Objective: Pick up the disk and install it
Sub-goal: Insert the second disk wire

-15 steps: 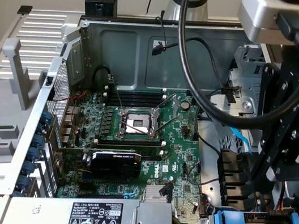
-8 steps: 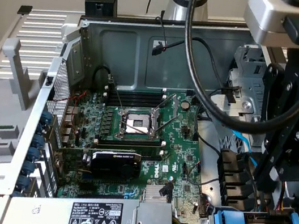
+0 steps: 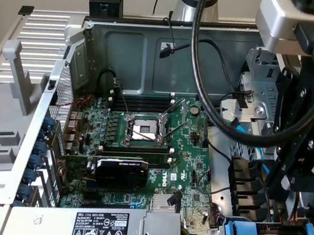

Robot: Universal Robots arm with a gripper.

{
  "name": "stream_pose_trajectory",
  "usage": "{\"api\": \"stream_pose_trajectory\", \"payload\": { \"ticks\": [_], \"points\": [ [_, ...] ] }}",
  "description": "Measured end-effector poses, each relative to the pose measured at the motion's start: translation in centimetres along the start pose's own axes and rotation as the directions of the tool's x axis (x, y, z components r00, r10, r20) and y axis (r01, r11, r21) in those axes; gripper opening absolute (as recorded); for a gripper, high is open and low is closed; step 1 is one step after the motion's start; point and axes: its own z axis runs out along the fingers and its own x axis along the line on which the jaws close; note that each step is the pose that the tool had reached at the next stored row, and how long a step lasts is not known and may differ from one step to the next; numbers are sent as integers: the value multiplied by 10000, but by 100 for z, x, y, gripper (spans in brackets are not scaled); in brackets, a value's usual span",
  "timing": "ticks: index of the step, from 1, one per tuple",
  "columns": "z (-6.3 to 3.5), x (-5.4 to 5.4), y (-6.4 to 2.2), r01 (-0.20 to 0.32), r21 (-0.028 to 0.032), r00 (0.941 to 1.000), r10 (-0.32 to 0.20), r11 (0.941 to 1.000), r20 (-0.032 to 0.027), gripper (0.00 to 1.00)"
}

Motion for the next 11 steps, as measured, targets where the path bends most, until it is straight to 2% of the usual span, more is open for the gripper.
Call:
{"api": "stream_pose_trajectory", "payload": {
  "ticks": [11],
  "points": [
    [55, 67, -5, -394, -20, 9992, 394, 9992, 43, 17]
  ]
}}
